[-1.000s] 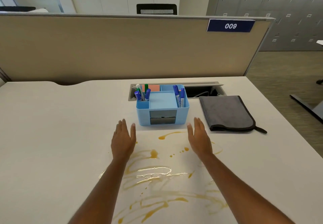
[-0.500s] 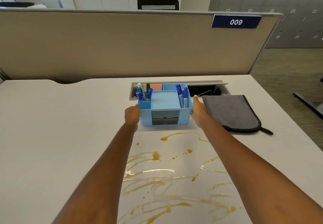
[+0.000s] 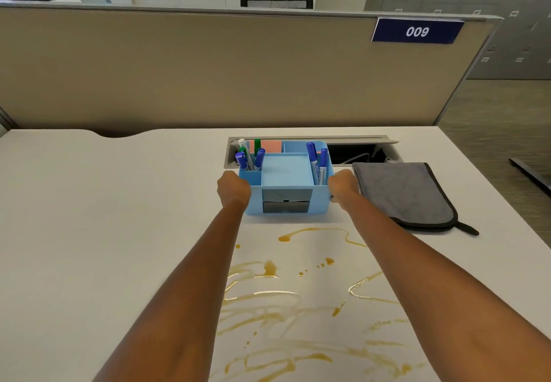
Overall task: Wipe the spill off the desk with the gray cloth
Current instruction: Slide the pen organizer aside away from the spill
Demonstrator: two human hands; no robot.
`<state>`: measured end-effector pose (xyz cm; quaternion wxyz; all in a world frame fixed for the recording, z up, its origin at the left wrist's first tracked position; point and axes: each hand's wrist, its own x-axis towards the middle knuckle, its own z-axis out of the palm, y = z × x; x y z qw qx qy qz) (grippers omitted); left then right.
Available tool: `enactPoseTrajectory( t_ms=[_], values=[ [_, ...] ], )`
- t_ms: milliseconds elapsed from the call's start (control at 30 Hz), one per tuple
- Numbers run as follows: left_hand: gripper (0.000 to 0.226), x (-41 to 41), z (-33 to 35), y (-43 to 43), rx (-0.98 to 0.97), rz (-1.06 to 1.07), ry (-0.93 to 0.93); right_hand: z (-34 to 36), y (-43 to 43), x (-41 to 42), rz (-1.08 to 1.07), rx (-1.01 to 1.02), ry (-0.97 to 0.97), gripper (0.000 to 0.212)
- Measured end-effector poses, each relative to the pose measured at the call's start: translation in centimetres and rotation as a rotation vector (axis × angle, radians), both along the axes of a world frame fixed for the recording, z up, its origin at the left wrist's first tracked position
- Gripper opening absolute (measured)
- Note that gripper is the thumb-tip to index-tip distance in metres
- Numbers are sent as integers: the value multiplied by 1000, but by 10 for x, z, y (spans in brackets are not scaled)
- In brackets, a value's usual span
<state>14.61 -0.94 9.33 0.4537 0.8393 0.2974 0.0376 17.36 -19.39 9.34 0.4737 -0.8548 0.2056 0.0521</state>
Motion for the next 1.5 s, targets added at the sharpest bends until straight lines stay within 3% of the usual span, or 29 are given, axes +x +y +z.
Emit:
enactPoseTrajectory(
  t_ms=[133,267,700,1500],
  values=[
    [27,-3,5,0,82,8,-11,6,7,-2,37,-114,-32,12],
    [27,-5,7,20,124,45,1,12,28,-9,49,-117,-86,32],
    [27,-13,26,115,249,227,-39,21,126,-29,124,50,-138,34],
    [28,-30,6,156,189,380,-41,4,179,-35,205,110,-122,39]
  ],
)
